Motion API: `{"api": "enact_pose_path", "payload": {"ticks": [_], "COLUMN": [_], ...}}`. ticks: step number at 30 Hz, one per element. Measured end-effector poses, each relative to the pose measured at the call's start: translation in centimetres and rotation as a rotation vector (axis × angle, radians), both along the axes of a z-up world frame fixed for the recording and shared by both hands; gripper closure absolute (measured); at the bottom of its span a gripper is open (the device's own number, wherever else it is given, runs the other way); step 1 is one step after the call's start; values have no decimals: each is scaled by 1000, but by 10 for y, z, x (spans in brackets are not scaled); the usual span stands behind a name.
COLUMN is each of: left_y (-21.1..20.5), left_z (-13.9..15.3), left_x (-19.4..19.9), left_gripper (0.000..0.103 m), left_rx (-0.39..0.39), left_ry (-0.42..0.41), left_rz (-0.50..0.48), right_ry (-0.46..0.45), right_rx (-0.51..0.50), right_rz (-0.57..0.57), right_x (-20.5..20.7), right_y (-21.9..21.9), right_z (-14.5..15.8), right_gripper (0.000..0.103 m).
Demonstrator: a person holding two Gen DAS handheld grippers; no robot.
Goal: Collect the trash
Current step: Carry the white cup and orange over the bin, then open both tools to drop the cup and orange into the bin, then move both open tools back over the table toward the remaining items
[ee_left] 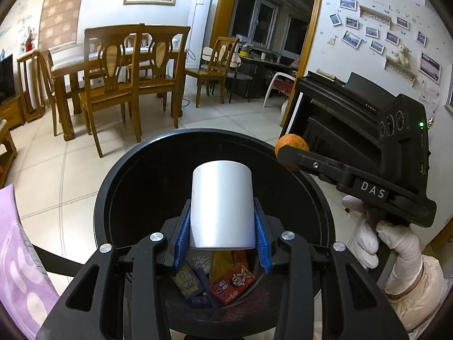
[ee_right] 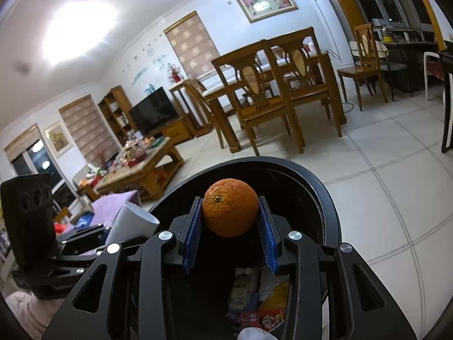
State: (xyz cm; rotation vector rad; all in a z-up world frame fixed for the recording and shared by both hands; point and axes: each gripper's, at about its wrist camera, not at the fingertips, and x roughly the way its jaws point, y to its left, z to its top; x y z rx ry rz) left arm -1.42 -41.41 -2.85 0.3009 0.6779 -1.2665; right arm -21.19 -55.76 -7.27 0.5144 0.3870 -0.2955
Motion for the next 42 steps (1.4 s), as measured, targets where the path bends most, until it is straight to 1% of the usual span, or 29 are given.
{"api": "enact_pose_path", "payload": {"ticks": [8, 10, 23, 24, 25, 26, 27, 28, 29, 33, 35, 36, 38, 39, 40, 41, 42], "left_y": [-2, -3, -2, -2, -1, -1, 0, 0, 2, 6, 9, 12, 17, 21, 24, 28, 32], "left_z": [-1, -1, -1, -1, -2, -1, -1, 0, 1, 4, 6, 7, 11, 12, 13, 15, 16], "left_x": [-2, -3, -6, -6, -6, -7, -6, -6, -6, -4, -4, -4, -4, -5, -4, -4, -3], "left_gripper": [64, 64, 63, 62, 62, 59, 55, 43, 38, 36, 24, 21, 12, 10, 5, 5, 5], "left_rx": [13, 14, 6, 6, 5, 4, 4, 1, -8, -18, -20, -22, -21, -19, -15, -9, 0], "left_ry": [5, 5, -7, -8, -10, -13, -18, -22, -29, -29, -33, -39, -50, -54, -59, -62, -63], "left_rz": [0, -2, -15, -16, -16, -14, -9, -2, 7, 15, 25, 33, 43, 45, 47, 48, 47], "right_ry": [19, 19, -3, -4, -3, -5, -8, -11, -15, -26, -29, -29, -33, -35, -36, -36, -34], "right_rx": [17, 20, 18, 19, 18, 17, 17, 17, 17, 16, 16, 16, 15, 14, 14, 14, 15], "right_rz": [7, 7, 6, 5, 4, 2, -1, -3, -6, -14, -14, -14, -13, -11, -7, -3, 0], "right_x": [8, 3, 4, 5, 5, 5, 5, 3, 4, 6, 6, 6, 7, 9, 12, 15, 18], "right_y": [1, 6, 9, 10, 10, 10, 10, 11, 11, 13, 15, 16, 18, 19, 21, 24, 26], "right_z": [-17, -20, -17, -18, -18, -18, -18, -15, -14, -8, -5, -5, -2, -1, 1, 2, 4], "right_gripper": [65, 65, 63, 63, 57, 50, 48, 45, 43, 38, 35, 33, 26, 26, 23, 17, 14]}}
